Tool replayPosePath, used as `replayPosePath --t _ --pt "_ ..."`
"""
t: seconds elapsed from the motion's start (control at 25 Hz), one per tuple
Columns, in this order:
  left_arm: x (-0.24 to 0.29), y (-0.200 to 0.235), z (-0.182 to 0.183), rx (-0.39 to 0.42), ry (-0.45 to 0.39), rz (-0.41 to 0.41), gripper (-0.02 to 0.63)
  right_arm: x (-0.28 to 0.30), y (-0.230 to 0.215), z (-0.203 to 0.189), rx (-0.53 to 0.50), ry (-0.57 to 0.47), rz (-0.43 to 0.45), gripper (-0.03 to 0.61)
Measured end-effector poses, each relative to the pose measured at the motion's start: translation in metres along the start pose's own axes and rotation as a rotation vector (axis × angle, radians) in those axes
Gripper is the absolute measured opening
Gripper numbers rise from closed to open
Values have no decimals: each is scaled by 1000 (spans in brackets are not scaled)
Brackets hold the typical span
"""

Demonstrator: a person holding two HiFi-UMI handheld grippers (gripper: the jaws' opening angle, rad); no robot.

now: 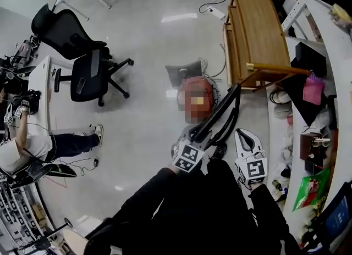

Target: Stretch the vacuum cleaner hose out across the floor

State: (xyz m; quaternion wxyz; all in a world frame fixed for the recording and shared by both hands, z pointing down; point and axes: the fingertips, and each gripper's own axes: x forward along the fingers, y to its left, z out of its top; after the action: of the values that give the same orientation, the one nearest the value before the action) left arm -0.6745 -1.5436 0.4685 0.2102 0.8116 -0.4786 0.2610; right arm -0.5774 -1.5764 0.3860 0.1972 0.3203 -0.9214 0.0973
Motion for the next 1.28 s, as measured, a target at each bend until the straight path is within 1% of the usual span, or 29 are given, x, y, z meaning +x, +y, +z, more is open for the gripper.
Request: replayPosePath --t 0.04,0.08,0.12,0.16,0.2,0.24,0.28,0.36,0.48,0.56,0.6,0.68,0.76,0.84,0.92,1.0,1.04,1.08,1.12,1.16,1.24,1.28 --pt "-5 -8 5 28 0 -9 190 -7 -5 8 -39 -8 5 14" --pt "-10 -14 10 55 0 -18 190 -12 -6 14 -89 -9 33 14" --pt "-13 -19 16 79 -1 -26 190 -15 -4 17 -157 2 79 17" --pt "-17 -23 22 103 -2 -36 190 -17 -3 18 -248 28 134 62" --pt "-19 -27 29 129 -3 -48 190 -18 -3 16 -348 65 183 133" --pt "-20 -33 37 157 -4 -61 190 -19 -6 15 -441 101 214 192" --pt "-20 -39 44 187 -5 -75 190 -20 -11 16 -522 127 227 241" --pt "-22 -55 59 255 -5 -105 190 -20 -19 24 -649 136 227 283" --pt "-30 -78 75 366 -1 -148 190 -24 -15 40 -810 118 235 305" --pt "-36 -84 82 423 3 -165 192 -27 -10 40 -900 132 256 308" --pt "-40 -87 85 445 -1 -180 192 -29 -9 34 -937 157 272 308" --pt "-52 -95 94 485 -18 -229 192 -35 -8 14 -1003 240 301 308" --pt "-69 -107 101 542 -33 -285 192 -44 -3 0 -1036 297 308 308" --pt "-88 -118 101 619 -43 -339 192 -54 4 -6 -1046 341 297 307" --pt "-110 -127 97 681 -61 -401 192 -63 12 -8 -1068 385 268 307" --pt "-136 -133 93 723 -93 -461 192 -70 29 -6 -1091 406 234 303" --pt "-150 -133 89 744 -110 -481 192 -73 42 -5 -1100 411 223 280" --pt "-162 -130 85 767 -126 -493 192 -75 55 -4 -1105 416 215 241" --pt "-171 -126 81 792 -141 -495 192 -77 68 -3 -1099 425 202 187" --pt "-178 -121 76 818 -157 -490 192 -79 77 -1 -1076 438 181 160" --pt "-183 -111 69 856 -192 -459 192 -82 87 2 -1000 481 113 141" --pt "-181 -107 68 868 -212 -427 192 -84 87 2 -963 505 68 140"
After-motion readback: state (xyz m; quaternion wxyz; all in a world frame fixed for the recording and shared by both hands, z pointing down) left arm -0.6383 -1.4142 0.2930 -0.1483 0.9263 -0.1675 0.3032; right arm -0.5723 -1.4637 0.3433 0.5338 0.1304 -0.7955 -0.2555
